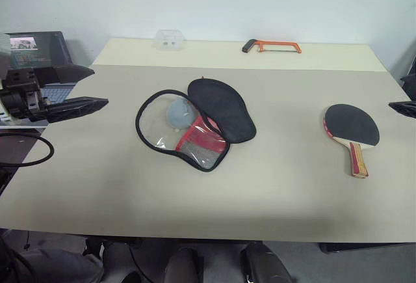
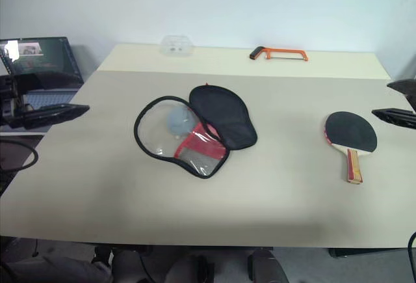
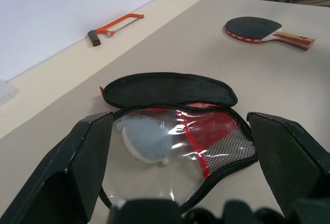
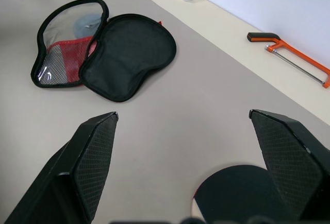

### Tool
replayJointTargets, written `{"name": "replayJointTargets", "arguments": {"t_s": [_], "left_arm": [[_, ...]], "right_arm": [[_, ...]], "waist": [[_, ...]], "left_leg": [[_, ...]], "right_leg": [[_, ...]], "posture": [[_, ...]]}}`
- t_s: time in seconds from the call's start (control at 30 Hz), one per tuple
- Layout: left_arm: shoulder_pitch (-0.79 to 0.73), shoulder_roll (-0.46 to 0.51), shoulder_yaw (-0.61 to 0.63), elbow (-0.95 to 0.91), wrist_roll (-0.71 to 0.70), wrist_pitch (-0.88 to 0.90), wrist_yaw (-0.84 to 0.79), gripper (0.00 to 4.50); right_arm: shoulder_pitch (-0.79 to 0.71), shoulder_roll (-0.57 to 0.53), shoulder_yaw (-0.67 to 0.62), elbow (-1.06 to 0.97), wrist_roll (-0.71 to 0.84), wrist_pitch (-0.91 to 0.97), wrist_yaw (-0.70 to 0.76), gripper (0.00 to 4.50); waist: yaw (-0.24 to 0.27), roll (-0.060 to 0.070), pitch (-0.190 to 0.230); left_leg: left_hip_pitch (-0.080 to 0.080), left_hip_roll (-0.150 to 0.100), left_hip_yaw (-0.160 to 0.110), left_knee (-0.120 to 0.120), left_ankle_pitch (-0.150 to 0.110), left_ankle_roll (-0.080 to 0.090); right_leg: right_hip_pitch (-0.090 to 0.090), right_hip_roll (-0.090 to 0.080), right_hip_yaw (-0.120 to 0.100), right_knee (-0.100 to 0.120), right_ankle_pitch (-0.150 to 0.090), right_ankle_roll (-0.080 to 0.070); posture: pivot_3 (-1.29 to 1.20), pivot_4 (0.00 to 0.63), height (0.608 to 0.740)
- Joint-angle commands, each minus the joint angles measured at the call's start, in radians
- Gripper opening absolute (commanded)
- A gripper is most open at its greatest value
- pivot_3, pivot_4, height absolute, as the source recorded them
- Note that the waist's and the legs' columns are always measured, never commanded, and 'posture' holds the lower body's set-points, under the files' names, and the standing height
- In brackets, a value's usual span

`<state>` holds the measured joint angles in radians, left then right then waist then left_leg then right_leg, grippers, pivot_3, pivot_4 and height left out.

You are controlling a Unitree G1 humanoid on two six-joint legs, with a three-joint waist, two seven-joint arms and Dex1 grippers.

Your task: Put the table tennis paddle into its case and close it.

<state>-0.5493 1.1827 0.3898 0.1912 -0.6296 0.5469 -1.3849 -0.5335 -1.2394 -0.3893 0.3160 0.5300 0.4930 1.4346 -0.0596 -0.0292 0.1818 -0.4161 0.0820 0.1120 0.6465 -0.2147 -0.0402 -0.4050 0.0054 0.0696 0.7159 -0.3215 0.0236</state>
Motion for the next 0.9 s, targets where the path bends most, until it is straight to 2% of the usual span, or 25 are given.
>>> {"name": "replayJointTargets", "arguments": {"t_s": [0.03, 0.37, 0.67, 0.8, 0.9], "left_arm": [[-0.01, 0.029, 0.042, -0.02, -0.011, -0.001, 0.007, 4.5], [0.002, 0.032, 0.066, -0.028, -0.016, 0.004, 0.018, 4.5], [0.012, -0.017, 0.038, -0.049, -0.009, -0.008, 0.049, 4.5], [-0.023, -0.02, 0.003, -0.034, 0.007, -0.008, 0.057, 4.5], [-0.041, -0.046, -0.049, -0.001, 0.069, -0.053, 0.107, 4.5]], "right_arm": [[-0.031, -0.002, -0.008, -0.01, 0.015, -0.011, -0.003, 4.48], [-0.105, 0.021, 0.047, 0.022, -0.002, -0.03, 0.003, 4.48], [-0.136, 0.028, 0.078, 0.074, -0.019, -0.067, 0.02, 4.48], [-0.149, 0.031, 0.091, 0.07, -0.016, -0.056, 0.027, 4.48], [-0.151, 0.047, 0.104, 0.083, -0.026, -0.074, 0.032, 4.48]], "waist": [[0.0, 0.0, 0.0], [-0.001, 0.0, 0.0], [0.001, 0.0, 0.0], [0.001, 0.0, 0.0], [0.001, 0.0, 0.0]], "left_leg": [[0.0, 0.0, 0.0, 0.0, 0.0, 0.0], [0.0, 0.0, 0.0, 0.0, 0.0, 0.0], [0.0, 0.0, 0.0, 0.0, 0.0, 0.0], [0.0, 0.0, 0.0, 0.0, 0.0, 0.0], [0.0, 0.0, 0.0, 0.0, 0.0, 0.0]], "right_leg": [[0.0, 0.0, 0.0, 0.0, 0.0, 0.0], [0.0, 0.0, 0.0, 0.0, 0.0, 0.0], [0.0, 0.0, 0.0, 0.0, 0.0, 0.0], [0.0, 0.0, 0.0, 0.0, 0.0, 0.0], [0.0, 0.0, 0.0, 0.0, 0.0, 0.0]], "posture": [[0.0, 0.15, 0.74], [0.0, 0.15, 0.74], [0.0, 0.15, 0.74], [0.0, 0.15, 0.74], [0.0, 0.15, 0.74]]}}
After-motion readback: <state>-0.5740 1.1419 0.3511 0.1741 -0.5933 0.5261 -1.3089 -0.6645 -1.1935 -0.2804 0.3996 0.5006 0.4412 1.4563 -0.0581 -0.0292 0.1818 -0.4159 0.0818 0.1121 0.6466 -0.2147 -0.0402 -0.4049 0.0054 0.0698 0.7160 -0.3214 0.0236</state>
